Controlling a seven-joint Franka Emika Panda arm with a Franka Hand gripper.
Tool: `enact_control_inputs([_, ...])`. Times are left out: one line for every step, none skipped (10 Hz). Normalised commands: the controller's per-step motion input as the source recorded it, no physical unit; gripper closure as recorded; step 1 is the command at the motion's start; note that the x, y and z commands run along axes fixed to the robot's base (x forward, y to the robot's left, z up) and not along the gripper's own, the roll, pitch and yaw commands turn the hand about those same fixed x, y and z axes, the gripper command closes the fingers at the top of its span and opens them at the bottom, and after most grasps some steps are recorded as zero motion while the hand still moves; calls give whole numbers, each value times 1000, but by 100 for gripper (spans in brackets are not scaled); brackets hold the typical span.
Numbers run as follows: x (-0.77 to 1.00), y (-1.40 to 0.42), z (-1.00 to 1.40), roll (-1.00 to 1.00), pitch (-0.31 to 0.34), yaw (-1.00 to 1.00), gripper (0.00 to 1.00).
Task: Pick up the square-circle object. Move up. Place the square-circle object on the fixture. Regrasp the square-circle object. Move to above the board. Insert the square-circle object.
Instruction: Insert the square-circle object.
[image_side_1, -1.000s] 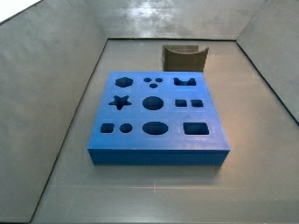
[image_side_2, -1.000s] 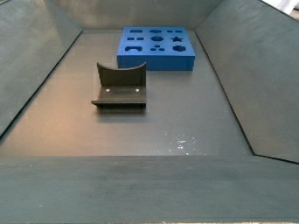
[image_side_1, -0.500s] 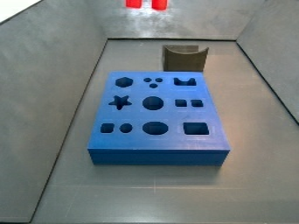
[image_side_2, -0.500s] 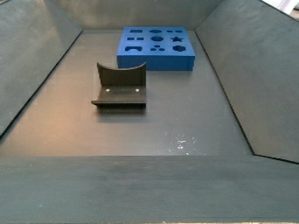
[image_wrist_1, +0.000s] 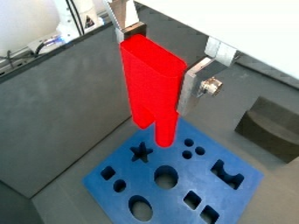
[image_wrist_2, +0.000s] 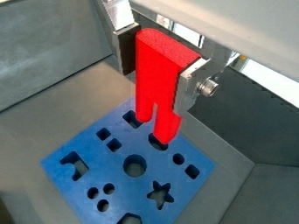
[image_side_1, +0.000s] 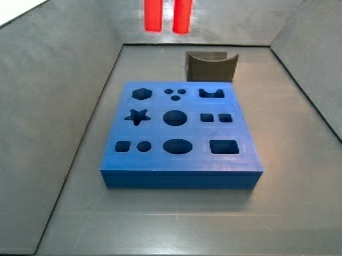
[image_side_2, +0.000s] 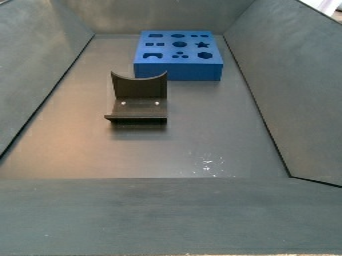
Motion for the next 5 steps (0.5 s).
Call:
enact_control_inputs([0, 0, -257, -163, -9, 251, 100])
enact_control_inputs([0, 0, -269, -129, -20, 251, 100])
enact_control_inputs([-46, 0, -266, -76, -56, 217, 100])
enact_control_inputs([-131, 0, -257, -27, -83, 140, 100])
enact_control_inputs([-226, 0, -223, 0, -114, 89, 100])
